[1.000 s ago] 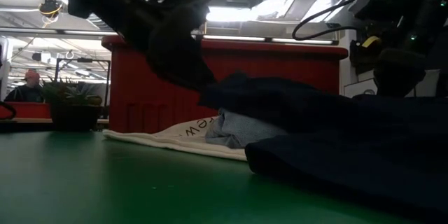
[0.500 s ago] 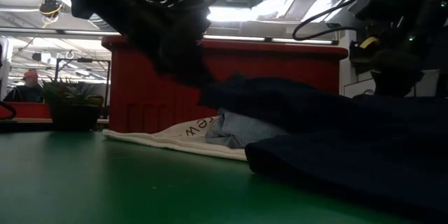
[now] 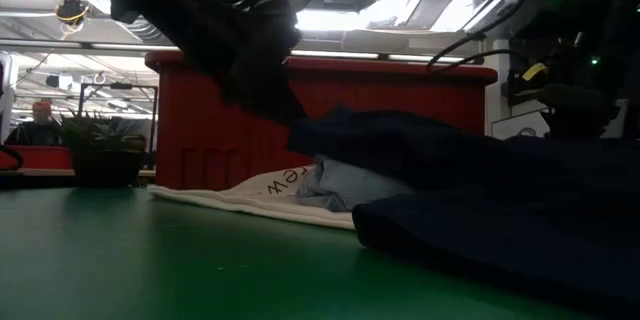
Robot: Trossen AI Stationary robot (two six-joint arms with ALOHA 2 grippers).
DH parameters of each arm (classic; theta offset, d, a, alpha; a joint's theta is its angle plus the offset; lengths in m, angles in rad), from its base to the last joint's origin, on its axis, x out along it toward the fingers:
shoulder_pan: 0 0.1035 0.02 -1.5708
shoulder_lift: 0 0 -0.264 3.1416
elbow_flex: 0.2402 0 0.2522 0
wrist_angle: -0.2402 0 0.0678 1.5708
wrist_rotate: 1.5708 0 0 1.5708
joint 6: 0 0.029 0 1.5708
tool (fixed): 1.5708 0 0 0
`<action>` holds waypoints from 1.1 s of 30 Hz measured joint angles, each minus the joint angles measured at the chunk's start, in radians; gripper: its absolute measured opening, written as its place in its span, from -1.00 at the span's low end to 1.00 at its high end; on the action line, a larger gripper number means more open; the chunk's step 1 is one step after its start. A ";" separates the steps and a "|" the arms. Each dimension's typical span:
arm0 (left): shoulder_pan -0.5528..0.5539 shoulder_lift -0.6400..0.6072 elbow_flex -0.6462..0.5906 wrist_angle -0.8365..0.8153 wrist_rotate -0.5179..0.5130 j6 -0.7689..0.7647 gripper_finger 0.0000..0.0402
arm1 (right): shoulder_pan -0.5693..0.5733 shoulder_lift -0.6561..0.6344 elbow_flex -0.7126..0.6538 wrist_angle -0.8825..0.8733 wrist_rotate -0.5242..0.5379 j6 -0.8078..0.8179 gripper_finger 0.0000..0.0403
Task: Fold laundry
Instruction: Fold the dark blue boxer
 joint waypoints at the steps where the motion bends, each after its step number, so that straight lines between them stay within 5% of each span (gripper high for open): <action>1: 0.001 -0.001 0.000 0.002 0.023 -0.006 -0.94 | 0.000 0.000 0.000 0.000 0.000 0.000 -0.27; 12: 0.001 -0.001 0.000 0.002 0.223 -0.034 -0.45 | 0.000 0.000 0.000 0.001 -0.016 -0.001 -0.27; 18: -0.001 -0.001 0.000 0.022 0.205 -0.034 -0.27 | 0.000 0.000 0.000 0.001 -0.018 -0.007 -0.27; 28: 0.001 0.074 0.001 0.106 0.194 -0.031 -0.32 | 0.000 0.001 -0.001 0.009 -0.018 -0.009 -0.27; 33: 0.002 0.074 0.000 0.121 0.153 -0.032 -0.51 | 0.000 0.000 -0.001 0.015 -0.019 -0.010 -0.27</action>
